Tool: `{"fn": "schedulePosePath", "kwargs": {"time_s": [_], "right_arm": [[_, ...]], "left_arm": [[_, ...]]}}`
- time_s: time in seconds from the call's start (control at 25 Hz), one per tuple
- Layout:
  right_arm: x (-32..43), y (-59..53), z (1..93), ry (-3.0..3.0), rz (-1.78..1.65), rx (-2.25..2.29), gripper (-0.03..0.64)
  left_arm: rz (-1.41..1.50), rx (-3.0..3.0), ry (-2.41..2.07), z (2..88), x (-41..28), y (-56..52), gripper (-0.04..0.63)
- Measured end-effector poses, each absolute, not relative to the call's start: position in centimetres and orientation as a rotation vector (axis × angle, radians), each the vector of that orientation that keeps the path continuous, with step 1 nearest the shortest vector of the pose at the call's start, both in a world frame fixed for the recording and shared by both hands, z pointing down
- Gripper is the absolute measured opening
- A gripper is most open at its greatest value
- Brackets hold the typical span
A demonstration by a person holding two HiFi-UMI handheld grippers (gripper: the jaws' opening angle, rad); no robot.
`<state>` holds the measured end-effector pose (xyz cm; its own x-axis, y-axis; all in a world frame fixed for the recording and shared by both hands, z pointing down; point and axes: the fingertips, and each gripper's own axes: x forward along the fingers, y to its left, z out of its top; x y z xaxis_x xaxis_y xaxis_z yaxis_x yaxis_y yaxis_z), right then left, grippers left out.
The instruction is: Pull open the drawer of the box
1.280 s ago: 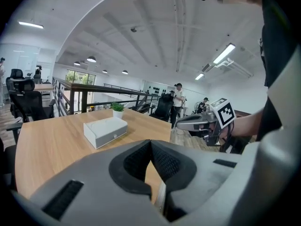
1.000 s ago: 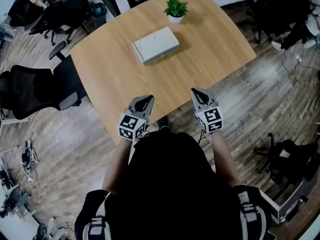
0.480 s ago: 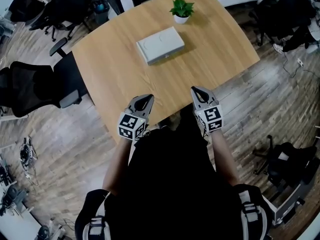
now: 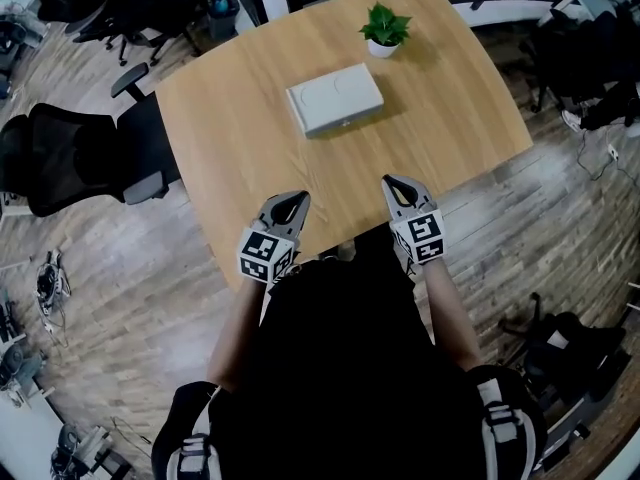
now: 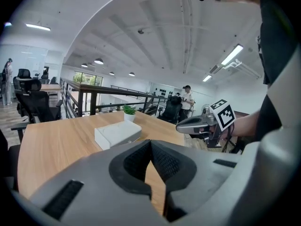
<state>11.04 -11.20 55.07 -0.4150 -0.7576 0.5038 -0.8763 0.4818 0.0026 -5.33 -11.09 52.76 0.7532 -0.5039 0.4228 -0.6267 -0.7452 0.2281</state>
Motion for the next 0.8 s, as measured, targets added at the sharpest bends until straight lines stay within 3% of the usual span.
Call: {"fn": "schedulePosePath", "kwargs": {"time_s": [0.8], "right_arm": [[11.7,-19.6,57.3,-2.349,0.362,1.144,0.026]], "left_arm": [[0.495,2.492,-0.981,53.9,-3.2,-15.7,0.021]]}}
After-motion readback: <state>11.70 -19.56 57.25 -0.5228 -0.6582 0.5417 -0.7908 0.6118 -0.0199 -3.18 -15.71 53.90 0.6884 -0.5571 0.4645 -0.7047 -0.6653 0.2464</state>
